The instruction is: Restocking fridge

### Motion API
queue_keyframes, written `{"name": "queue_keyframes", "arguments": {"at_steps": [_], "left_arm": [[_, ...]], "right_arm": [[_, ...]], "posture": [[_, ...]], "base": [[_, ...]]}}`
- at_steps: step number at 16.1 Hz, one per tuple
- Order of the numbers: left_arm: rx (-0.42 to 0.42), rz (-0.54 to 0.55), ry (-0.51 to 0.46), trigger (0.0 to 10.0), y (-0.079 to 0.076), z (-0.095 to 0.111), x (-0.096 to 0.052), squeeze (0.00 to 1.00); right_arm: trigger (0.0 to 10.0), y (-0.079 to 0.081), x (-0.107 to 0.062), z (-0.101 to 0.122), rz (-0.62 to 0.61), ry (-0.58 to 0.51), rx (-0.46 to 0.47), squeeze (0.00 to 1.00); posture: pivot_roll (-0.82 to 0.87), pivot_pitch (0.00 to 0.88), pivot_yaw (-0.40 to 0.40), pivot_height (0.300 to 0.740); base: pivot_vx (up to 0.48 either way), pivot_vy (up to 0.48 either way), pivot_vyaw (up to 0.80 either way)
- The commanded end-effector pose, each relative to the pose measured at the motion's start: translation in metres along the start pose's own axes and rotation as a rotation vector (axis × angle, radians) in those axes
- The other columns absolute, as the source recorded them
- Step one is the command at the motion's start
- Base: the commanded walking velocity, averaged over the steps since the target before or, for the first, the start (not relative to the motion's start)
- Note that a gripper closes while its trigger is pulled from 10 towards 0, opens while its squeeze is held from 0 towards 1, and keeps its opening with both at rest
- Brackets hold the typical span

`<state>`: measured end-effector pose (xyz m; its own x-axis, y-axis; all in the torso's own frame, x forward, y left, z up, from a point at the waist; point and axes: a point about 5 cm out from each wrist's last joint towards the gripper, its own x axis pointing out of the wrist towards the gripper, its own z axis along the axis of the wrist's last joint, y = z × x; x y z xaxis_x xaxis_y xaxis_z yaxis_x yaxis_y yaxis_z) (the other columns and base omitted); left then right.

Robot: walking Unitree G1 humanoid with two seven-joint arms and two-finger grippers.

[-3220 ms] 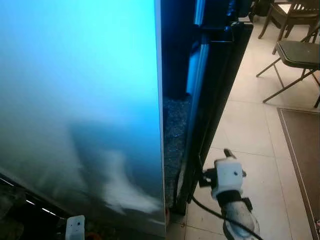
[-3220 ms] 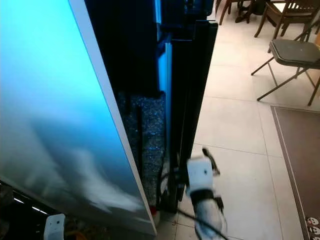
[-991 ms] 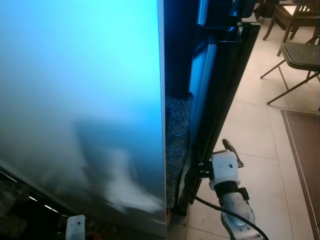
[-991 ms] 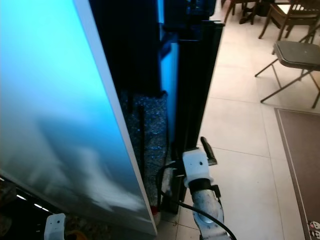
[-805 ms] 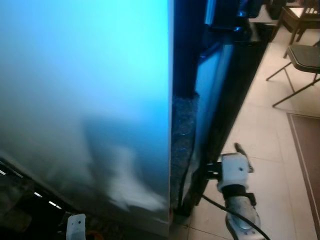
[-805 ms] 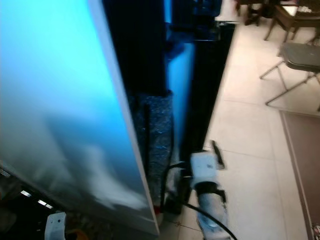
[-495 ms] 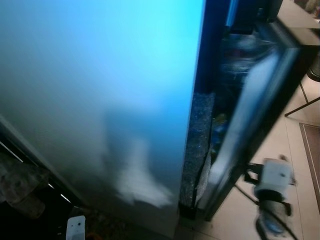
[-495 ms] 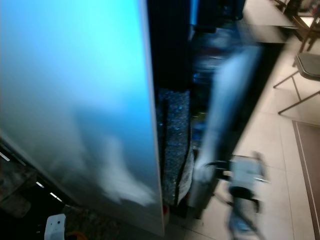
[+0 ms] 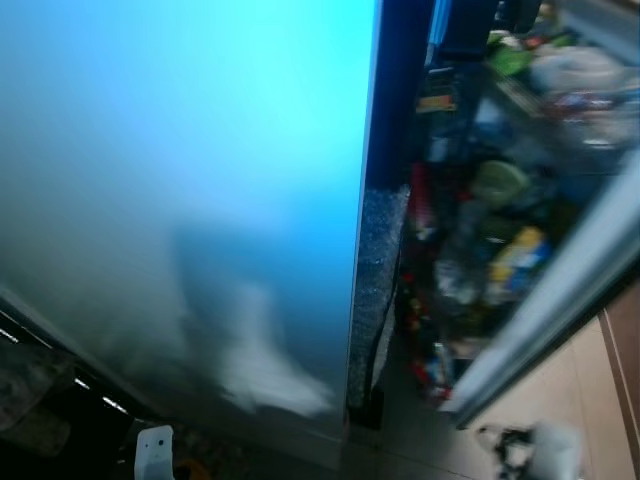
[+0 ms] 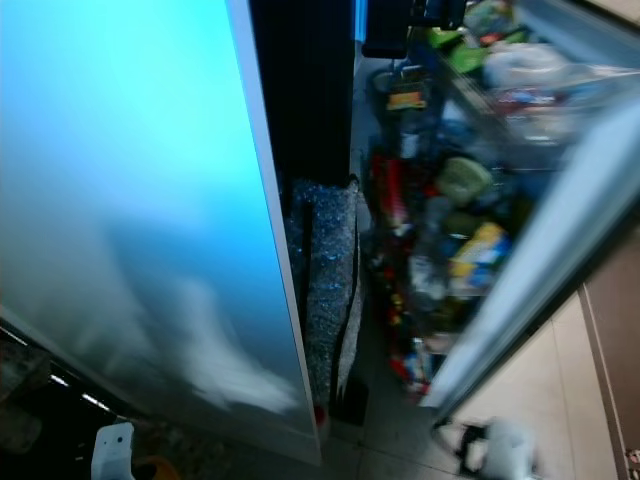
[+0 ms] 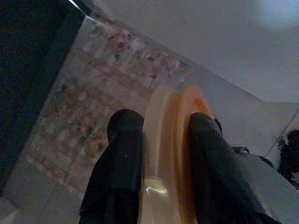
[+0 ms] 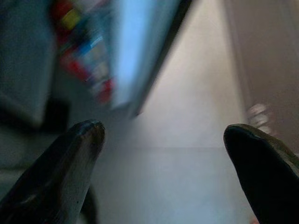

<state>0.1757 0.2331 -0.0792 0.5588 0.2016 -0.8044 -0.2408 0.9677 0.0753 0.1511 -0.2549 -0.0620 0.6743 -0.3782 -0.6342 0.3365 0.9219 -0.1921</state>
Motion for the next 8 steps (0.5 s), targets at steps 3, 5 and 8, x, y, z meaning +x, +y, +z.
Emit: {"name": "queue_keyframes", "arguments": {"at_steps": [3, 5, 8], "left_arm": [[0.012, 0.012, 0.026, 10.0, 0.007, -0.007, -0.001, 0.0], [0.031, 0.014, 0.033, 10.0, 0.009, -0.006, -0.001, 0.0], [0.009, 0.023, 0.037, 10.0, 0.011, -0.008, -0.002, 0.0]], "right_arm": [[10.0, 0.009, -0.005, -0.037, 0.117, 0.203, -0.059, 0.0], [10.0, 0.005, -0.008, -0.051, 0.179, 0.29, -0.162, 0.0], [10.0, -0.003, -0.005, -0.046, 0.031, 0.259, 0.016, 0.0]], "posture": [[-0.16, 0.064, 0.129, 0.74], [-0.14, 0.061, 0.127, 0.74], [-0.12, 0.071, 0.127, 0.74]], "base": [[0.0, 0.0, 0.0], [0.0, 0.0, 0.0], [0.0, 0.0, 0.0]]}}
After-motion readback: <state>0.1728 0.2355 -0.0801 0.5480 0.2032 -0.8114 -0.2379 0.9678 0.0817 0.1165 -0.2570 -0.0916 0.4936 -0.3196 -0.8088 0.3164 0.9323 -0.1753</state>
